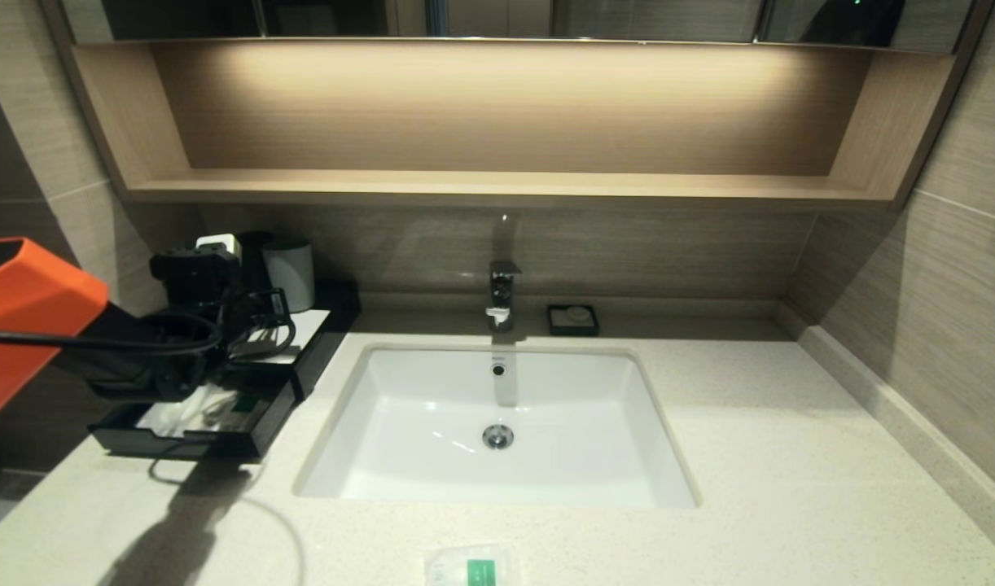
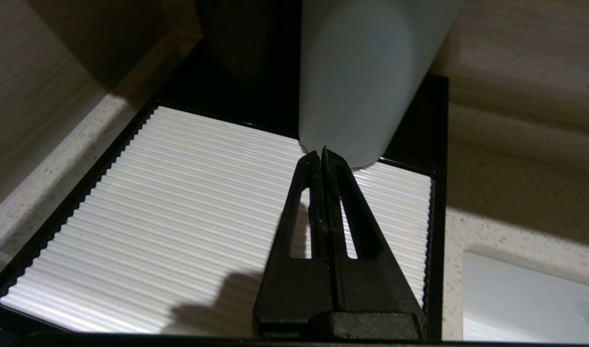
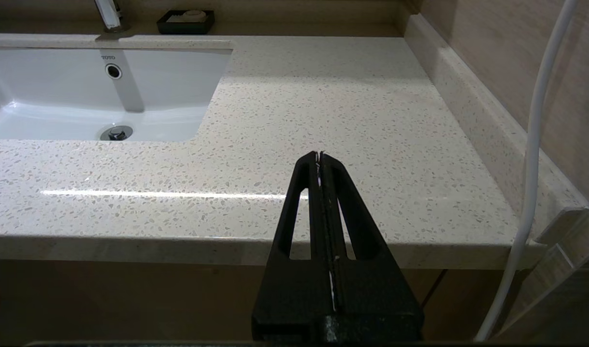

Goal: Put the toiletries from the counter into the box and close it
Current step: Place the cup on the storage box

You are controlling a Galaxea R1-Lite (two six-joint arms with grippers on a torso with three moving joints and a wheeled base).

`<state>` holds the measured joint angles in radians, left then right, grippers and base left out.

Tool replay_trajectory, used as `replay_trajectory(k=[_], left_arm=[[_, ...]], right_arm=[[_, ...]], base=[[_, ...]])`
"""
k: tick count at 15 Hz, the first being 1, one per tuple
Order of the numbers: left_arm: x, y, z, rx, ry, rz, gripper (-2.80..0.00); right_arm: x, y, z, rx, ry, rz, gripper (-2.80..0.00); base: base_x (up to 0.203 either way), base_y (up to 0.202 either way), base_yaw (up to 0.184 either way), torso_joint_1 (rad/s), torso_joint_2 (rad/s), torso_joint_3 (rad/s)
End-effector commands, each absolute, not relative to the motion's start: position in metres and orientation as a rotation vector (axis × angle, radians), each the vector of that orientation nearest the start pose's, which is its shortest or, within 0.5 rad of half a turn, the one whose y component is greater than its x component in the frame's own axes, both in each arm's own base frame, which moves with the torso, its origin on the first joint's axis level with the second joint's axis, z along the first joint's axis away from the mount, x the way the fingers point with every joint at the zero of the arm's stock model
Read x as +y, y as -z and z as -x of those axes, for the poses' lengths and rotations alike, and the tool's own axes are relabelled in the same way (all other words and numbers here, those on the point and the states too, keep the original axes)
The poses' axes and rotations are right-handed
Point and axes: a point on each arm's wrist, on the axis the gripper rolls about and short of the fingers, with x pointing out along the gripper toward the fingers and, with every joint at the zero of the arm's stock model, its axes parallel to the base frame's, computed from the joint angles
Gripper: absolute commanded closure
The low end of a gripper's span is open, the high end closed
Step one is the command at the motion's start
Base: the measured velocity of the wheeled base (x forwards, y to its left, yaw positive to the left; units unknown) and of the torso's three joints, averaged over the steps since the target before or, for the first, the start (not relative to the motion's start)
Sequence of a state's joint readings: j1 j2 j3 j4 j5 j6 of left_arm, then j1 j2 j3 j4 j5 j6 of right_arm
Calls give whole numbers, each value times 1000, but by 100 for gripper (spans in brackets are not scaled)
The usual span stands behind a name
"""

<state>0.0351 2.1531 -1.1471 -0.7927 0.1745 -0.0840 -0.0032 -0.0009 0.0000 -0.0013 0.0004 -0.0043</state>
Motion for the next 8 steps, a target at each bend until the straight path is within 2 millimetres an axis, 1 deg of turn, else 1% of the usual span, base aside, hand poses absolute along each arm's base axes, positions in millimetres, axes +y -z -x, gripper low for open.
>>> replay_trajectory(k=[1, 6, 8], left_arm=[[24, -116, -427, 197, -234, 72, 0], [28, -111, -429, 149, -242, 66, 0], [31, -113, -431, 138, -247, 64, 0]], right_arm=[[0, -75, 23, 0, 2, 5, 0], [0, -75, 23, 0, 3, 5, 0], [0, -75, 23, 0, 3, 5, 0]], base=[[0, 0, 0, 0, 0, 0], [0, 0, 0, 0, 0, 0], [0, 0, 0, 0, 0, 0]])
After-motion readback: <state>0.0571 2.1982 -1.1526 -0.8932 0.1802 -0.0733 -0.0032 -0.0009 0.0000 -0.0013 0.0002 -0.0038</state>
